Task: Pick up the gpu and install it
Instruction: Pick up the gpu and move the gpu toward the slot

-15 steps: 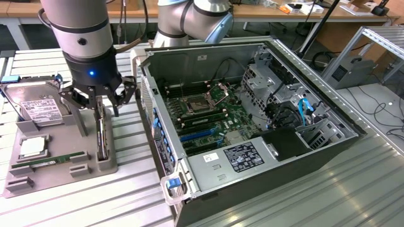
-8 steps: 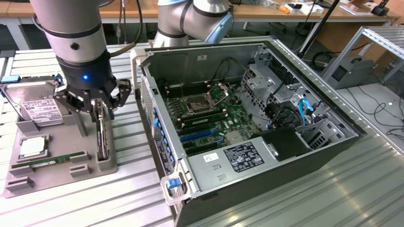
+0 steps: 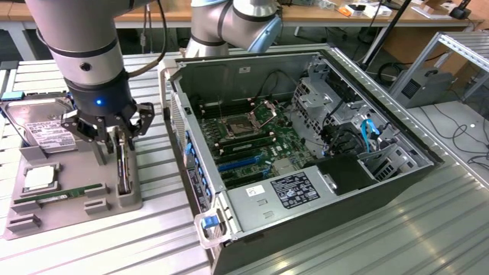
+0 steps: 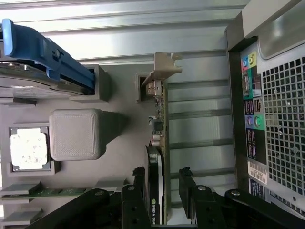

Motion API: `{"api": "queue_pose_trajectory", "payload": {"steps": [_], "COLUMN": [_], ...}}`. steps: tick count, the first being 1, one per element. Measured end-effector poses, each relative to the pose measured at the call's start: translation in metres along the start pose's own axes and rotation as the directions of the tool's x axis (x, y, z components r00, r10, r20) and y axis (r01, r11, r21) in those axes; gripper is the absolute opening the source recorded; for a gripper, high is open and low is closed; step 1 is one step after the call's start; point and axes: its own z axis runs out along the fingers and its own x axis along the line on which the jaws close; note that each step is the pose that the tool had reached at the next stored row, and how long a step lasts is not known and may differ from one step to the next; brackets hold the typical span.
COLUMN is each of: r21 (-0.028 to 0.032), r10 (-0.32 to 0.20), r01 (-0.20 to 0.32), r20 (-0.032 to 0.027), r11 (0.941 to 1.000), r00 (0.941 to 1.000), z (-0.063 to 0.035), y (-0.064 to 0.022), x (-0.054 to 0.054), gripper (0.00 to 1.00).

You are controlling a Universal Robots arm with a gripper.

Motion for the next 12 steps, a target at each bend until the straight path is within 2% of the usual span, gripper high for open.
{"api": "queue_pose_trajectory", "payload": {"steps": [7,12], "r21": [0.0,-0.0001], "r10": [0.0,0.0], "r01": [0.0,0.0], "r20": [-0.0001,0.0001], "r11": [1.0,1.0], "r00": [1.0,1.0], "z": [0.0132,0.0182], "y": [-0.0006,0.0014], "x": [0.001,0.001], "gripper": [0.42,0.42]}}
